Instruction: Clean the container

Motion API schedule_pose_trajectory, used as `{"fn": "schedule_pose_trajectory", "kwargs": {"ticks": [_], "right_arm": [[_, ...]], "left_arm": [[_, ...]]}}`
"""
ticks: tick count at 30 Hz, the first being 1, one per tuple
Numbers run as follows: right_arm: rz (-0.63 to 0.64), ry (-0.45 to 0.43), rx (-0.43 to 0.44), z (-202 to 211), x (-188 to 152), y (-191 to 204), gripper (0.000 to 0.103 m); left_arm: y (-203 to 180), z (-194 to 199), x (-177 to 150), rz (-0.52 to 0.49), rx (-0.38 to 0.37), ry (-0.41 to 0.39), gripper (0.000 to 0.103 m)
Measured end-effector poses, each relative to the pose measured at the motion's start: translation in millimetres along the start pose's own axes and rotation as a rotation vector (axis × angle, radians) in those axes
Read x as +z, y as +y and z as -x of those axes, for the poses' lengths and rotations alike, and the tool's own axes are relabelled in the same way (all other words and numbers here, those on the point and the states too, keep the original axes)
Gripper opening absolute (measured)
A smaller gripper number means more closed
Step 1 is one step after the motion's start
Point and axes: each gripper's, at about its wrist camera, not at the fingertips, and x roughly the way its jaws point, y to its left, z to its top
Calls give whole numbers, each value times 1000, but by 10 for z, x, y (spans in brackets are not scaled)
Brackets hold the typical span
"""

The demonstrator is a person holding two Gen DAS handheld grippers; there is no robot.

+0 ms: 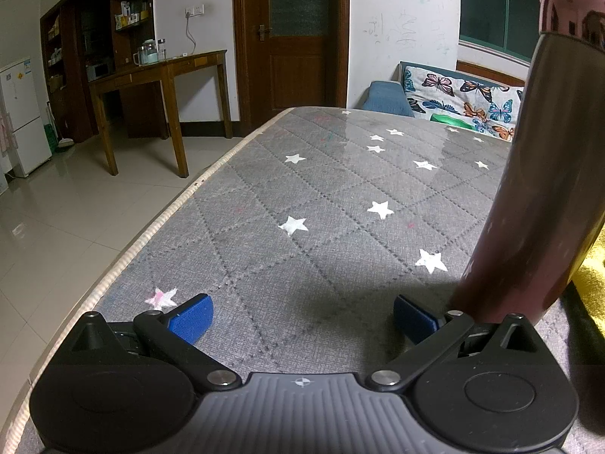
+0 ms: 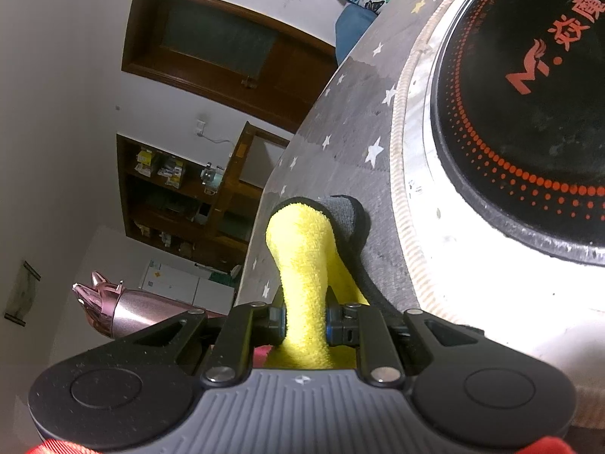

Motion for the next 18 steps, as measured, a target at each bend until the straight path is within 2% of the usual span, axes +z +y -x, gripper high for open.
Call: {"fn": "schedule_pose_trajectory", "kwargs": {"ticks": [18], "right_arm": [[6,-1,-6,8,7,4,17]], "left_arm": [[-10,7,-3,0,0,0,103]]}}
